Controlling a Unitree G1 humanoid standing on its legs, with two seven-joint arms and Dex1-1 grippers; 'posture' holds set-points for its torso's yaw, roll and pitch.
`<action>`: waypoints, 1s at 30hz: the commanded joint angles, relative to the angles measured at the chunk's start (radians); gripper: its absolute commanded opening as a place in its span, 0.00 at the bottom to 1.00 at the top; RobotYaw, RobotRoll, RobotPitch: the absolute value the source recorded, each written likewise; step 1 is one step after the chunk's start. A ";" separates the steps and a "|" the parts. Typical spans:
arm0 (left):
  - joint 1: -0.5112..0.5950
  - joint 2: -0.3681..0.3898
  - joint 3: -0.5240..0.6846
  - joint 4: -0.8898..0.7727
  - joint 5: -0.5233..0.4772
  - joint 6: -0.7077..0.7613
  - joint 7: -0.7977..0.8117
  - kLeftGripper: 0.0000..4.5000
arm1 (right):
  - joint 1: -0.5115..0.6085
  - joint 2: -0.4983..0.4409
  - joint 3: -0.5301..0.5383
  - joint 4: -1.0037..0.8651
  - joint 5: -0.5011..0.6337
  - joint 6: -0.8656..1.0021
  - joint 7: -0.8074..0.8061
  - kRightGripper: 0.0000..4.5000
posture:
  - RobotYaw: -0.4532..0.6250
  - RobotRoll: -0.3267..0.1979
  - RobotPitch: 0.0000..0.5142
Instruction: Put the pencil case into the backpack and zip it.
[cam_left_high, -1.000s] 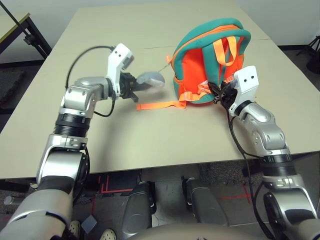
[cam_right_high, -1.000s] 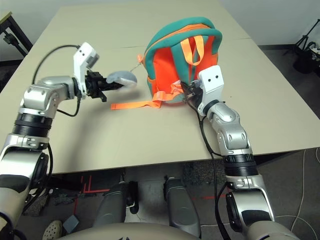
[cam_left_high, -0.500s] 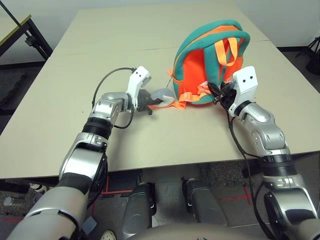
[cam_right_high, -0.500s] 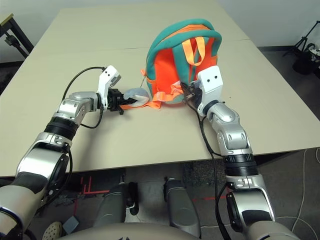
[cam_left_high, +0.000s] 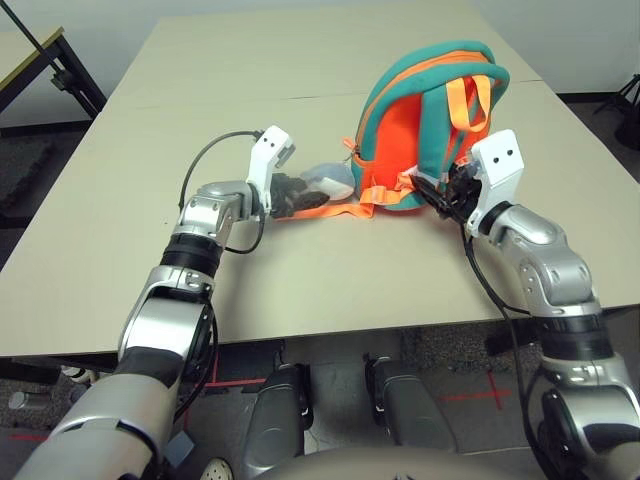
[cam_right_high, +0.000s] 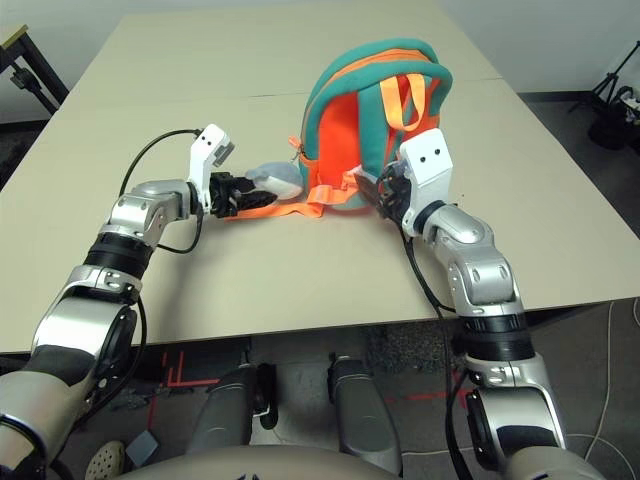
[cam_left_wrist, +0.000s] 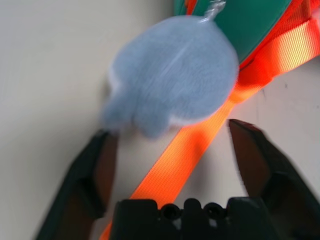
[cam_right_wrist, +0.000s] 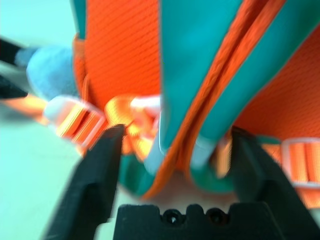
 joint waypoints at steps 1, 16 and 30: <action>0.030 0.018 0.011 -0.061 -0.008 0.038 0.000 1.00 | 0.027 -0.041 -0.041 -0.095 0.066 0.094 0.029 0.99 | 0.31 0.62 0.28; 0.099 0.074 0.069 -0.204 -0.037 0.116 0.021 1.00 | 0.125 -0.102 -0.246 -0.127 0.161 0.171 -0.006 0.99 | 0.28 0.62 0.30; 0.245 0.040 0.291 -0.296 -0.090 -0.041 0.265 1.00 | 0.111 0.010 -0.346 0.126 0.065 -0.118 -0.214 0.99 | 0.31 0.62 0.31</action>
